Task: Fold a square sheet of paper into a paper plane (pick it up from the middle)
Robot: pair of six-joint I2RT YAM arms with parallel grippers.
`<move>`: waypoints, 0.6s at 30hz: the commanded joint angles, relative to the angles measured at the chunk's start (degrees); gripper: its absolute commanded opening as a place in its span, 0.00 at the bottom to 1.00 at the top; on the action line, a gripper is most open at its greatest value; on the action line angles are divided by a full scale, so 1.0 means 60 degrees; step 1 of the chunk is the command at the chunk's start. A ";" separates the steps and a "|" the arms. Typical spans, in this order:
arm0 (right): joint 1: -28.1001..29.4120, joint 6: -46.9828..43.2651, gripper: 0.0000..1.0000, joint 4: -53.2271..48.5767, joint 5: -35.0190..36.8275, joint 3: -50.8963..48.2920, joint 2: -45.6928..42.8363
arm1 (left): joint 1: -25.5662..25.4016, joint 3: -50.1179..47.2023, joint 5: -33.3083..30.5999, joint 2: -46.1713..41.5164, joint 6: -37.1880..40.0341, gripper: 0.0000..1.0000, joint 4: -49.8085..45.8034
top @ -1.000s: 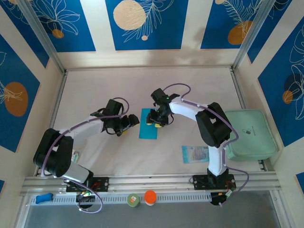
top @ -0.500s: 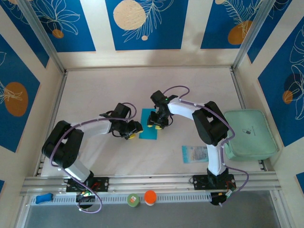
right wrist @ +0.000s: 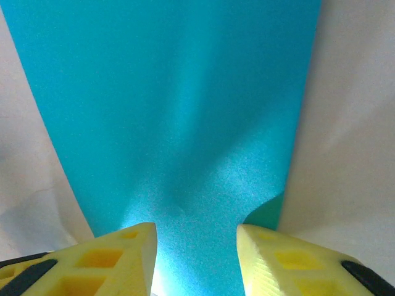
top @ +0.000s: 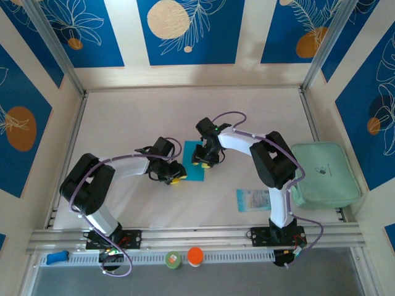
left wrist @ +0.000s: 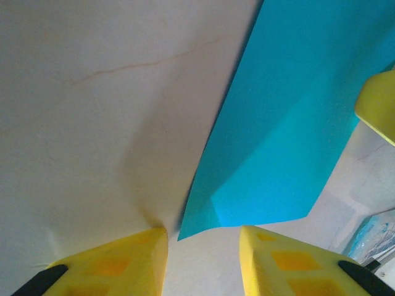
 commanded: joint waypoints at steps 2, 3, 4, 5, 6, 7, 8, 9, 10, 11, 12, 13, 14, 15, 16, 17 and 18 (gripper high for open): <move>-0.0013 -0.0038 0.41 -0.0289 0.0166 -0.0208 0.0432 | -0.0109 0.0285 0.0096 0.0277 0.0048 0.34 -0.0002; -0.0018 -0.0037 0.41 -0.0282 0.0149 -0.0208 0.0431 | -0.0117 0.0307 0.0159 0.0282 0.0031 0.33 0.0064; -0.0017 -0.0038 0.41 -0.0266 0.0151 -0.0215 0.0426 | -0.0128 0.0315 0.0206 0.0274 0.0022 0.32 0.0128; -0.0020 -0.0035 0.40 -0.0247 0.0127 -0.0226 0.0418 | -0.0111 0.0329 0.0272 0.0258 0.0029 0.31 0.0191; -0.0021 -0.0035 0.40 -0.0246 0.0125 -0.0244 0.0434 | -0.0124 0.0340 0.0320 0.0233 0.0020 0.30 0.0270; -0.0024 -0.0035 0.40 -0.0235 0.0122 -0.0243 0.0442 | -0.0113 0.0354 0.0365 0.0206 0.0020 0.29 0.0329; -0.0024 -0.0035 0.40 -0.0224 0.0110 -0.0256 0.0447 | -0.0110 0.0357 0.0411 0.0177 0.0025 0.28 0.0411; -0.0020 -0.0036 0.40 -0.0209 0.0108 -0.0255 0.0450 | -0.0116 0.0373 0.0443 0.0120 0.0019 0.28 0.0478; -0.0021 -0.0035 0.40 -0.0216 0.0108 -0.0264 0.0460 | -0.0109 0.0368 0.0450 0.0055 0.0029 0.28 0.0553; -0.0025 -0.0035 0.40 -0.0202 0.0101 -0.0266 0.0459 | -0.0109 0.0366 0.0443 0.0004 0.0026 0.28 0.0625; -0.0023 -0.0037 0.40 -0.0191 0.0082 -0.0292 0.0452 | -0.0109 0.0359 0.0430 -0.0047 0.0002 0.28 0.0665; -0.0025 -0.0037 0.40 -0.0187 0.0085 -0.0296 0.0452 | -0.0095 0.0359 0.0412 -0.0072 0.0001 0.27 0.0710; -0.0029 -0.0036 0.40 -0.0165 0.0071 -0.0317 0.0448 | -0.0096 0.0346 0.0399 -0.0083 -0.0012 0.27 0.0776; -0.0040 -0.0040 0.40 -0.0147 0.0078 -0.0331 0.0461 | -0.0096 0.0315 0.0386 -0.0052 -0.0034 0.27 0.0840; -0.0044 -0.0036 0.40 -0.0142 0.0061 -0.0326 0.0467 | -0.0093 0.0302 0.0383 -0.0025 -0.0075 0.27 0.0903; -0.0040 -0.0035 0.40 -0.0143 0.0064 -0.0337 0.0468 | -0.0101 0.0271 0.0355 0.0037 -0.0118 0.27 0.0957; -0.0037 -0.0043 0.40 -0.0139 0.0064 -0.0329 0.0463 | -0.0100 0.0257 0.0354 0.0104 -0.0177 0.27 0.1003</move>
